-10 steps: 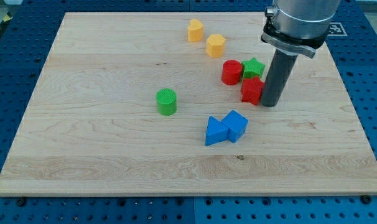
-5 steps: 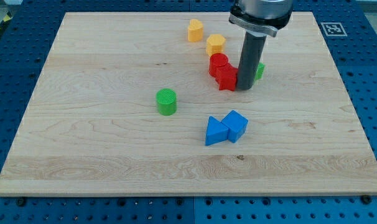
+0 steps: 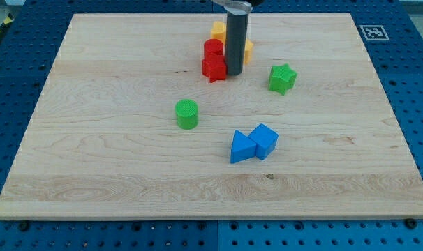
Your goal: Place the red star horizontally left to the green star
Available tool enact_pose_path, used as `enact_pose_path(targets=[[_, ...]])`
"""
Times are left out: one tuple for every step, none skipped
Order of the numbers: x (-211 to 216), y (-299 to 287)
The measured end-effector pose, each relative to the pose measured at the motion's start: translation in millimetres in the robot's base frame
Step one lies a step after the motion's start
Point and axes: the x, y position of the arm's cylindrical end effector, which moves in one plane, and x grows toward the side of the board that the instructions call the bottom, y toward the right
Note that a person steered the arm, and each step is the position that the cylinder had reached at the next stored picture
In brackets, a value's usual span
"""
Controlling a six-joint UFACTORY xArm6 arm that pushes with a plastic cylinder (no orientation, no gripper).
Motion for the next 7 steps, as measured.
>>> enact_pose_path(targets=[[-10.9, -19.6], [-9.7, -44.8], [-9.7, -70.7], [-9.7, -94.8], [-9.6, -84.6], [-9.7, -45.8], [-8.1, -15.6]])
